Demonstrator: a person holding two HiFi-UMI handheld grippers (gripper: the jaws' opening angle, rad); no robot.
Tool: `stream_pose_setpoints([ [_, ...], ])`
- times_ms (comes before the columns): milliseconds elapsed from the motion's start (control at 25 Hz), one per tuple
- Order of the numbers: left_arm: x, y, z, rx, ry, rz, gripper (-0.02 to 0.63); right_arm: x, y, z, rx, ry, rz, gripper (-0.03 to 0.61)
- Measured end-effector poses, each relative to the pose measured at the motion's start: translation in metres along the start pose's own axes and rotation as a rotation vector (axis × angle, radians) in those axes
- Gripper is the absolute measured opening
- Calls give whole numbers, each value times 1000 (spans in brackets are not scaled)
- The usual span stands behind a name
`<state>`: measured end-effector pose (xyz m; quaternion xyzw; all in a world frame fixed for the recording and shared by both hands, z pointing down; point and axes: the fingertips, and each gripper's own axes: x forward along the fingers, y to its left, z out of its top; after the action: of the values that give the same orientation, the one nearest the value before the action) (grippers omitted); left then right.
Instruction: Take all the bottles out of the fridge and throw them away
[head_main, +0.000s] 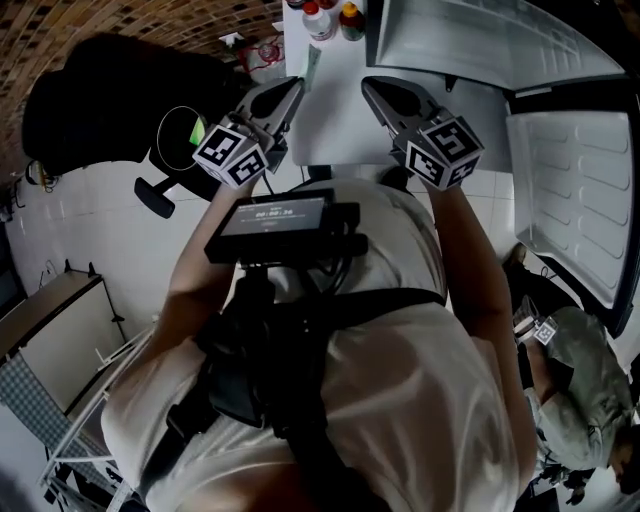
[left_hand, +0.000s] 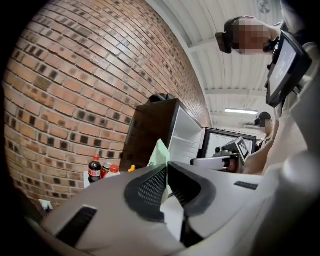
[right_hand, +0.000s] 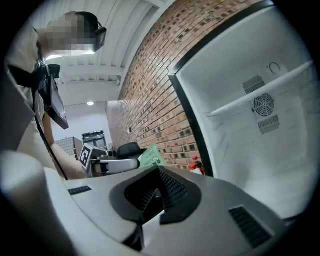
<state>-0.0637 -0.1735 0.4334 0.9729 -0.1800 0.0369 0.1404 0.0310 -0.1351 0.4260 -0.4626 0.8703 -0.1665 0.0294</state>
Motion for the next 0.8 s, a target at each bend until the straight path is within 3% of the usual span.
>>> stream_pose_setpoints([
  [440, -81, 70, -17, -25, -10, 161, 20, 72, 33, -8, -14, 64, 79, 5],
  [800, -170, 128, -45, -29, 25, 344, 20, 134, 68, -20, -57, 139, 150, 5],
])
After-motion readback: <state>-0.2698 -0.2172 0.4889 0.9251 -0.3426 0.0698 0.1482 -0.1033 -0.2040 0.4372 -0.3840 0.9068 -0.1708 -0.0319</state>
